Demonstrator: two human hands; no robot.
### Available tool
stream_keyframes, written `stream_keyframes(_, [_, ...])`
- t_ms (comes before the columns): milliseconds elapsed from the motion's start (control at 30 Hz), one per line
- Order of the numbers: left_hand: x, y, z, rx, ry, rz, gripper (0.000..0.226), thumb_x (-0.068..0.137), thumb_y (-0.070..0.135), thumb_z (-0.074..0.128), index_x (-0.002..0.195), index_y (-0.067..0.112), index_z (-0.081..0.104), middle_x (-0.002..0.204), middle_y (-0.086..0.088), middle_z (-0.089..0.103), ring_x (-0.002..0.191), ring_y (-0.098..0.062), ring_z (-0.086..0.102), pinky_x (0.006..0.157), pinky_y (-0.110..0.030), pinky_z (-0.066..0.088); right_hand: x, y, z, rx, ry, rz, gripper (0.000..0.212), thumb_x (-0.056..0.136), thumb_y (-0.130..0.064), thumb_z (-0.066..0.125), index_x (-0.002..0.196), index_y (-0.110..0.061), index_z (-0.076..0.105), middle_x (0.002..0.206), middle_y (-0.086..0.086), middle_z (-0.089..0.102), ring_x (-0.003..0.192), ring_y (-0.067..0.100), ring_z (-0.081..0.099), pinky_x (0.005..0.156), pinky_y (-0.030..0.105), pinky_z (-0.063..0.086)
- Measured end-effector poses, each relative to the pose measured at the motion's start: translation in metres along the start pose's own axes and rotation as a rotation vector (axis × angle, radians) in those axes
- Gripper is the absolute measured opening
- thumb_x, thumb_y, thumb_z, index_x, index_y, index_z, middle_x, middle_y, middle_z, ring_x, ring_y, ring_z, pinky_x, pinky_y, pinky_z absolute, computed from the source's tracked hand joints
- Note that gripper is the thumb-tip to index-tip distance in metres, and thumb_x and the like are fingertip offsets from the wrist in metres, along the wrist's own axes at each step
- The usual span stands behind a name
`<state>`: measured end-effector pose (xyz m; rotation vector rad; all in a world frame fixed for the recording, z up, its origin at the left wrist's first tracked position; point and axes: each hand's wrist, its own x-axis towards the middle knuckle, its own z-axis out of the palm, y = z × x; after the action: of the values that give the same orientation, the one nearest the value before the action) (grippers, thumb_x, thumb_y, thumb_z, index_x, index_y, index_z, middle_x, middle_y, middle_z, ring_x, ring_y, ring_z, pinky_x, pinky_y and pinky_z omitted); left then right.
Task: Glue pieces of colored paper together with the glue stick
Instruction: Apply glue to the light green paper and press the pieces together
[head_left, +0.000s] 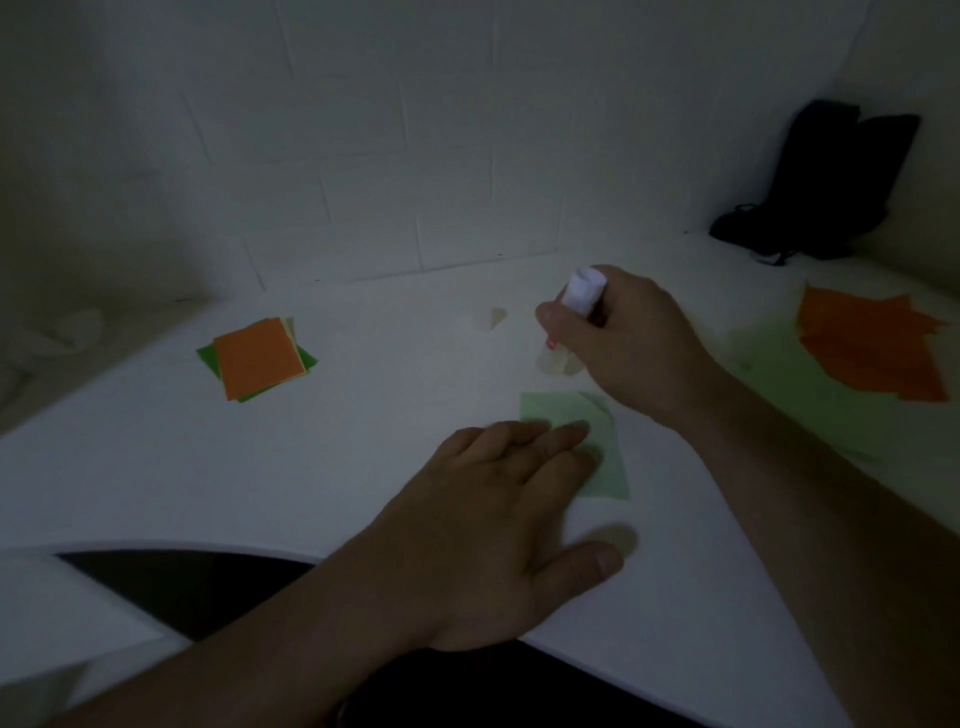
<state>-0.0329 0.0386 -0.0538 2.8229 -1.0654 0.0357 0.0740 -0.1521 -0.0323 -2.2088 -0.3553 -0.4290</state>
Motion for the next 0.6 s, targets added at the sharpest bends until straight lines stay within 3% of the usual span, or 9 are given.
stream_keyframes(233, [0.003, 0.001, 0.0, -0.049, 0.003, -0.016, 0.065, 0.103, 0.069, 0.014, 0.16, 0.036, 0.019, 0.171, 0.019, 0.007, 0.154, -0.008, 0.008, 0.119, -0.034, 0.011, -0.005, -0.001, 0.002, -0.056, -0.114, -0.024, 0.021, 0.095, -0.041, 0.067, 0.082, -0.024, 0.066, 0.076, -0.015, 0.069, 0.071, -0.001, 0.063, 0.059, 0.011, 0.039])
stream_keyframes(333, [0.008, -0.007, 0.006, -0.072, 0.074, 0.012, 0.052, 0.108, 0.054, 0.021, 0.153, 0.036, 0.037, 0.166, 0.017, 0.029, 0.146, -0.014, 0.03, 0.112, -0.04, 0.03, -0.006, 0.0, 0.009, -0.056, -0.155, -0.032, 0.019, 0.094, -0.044, 0.067, 0.084, -0.029, 0.064, 0.077, -0.013, 0.069, 0.07, -0.003, 0.061, 0.06, 0.012, 0.038])
stream_keyframes(400, [0.017, -0.014, 0.011, -0.142, 0.151, 0.001, 0.044, 0.103, 0.042, 0.032, 0.139, 0.035, 0.056, 0.147, 0.015, 0.056, 0.123, -0.018, 0.052, 0.096, -0.043, 0.046, -0.005, 0.002, 0.013, -0.07, -0.185, -0.03, 0.017, 0.094, -0.046, 0.067, 0.089, -0.031, 0.06, 0.08, -0.016, 0.066, 0.071, -0.007, 0.06, 0.062, 0.013, 0.038])
stream_keyframes(467, [0.027, -0.02, 0.019, -0.211, 0.242, -0.014, 0.037, 0.097, 0.031, 0.045, 0.125, 0.034, 0.069, 0.12, 0.01, 0.072, 0.1, -0.02, 0.059, 0.082, -0.043, 0.052, -0.004, 0.005, 0.014, -0.091, -0.192, -0.03, 0.018, 0.094, -0.049, 0.066, 0.096, -0.034, 0.058, 0.082, -0.02, 0.063, 0.072, -0.013, 0.057, 0.062, 0.01, 0.035])
stream_keyframes(600, [0.033, -0.021, 0.024, -0.216, 0.314, -0.014, 0.036, 0.094, 0.027, 0.047, 0.116, 0.035, 0.074, 0.099, 0.007, 0.076, 0.086, -0.019, 0.058, 0.074, -0.038, 0.052, -0.004, 0.009, 0.015, -0.071, -0.183, -0.032, 0.017, 0.093, -0.048, 0.068, 0.095, -0.035, 0.057, 0.08, -0.021, 0.061, 0.071, -0.014, 0.056, 0.064, 0.012, 0.036])
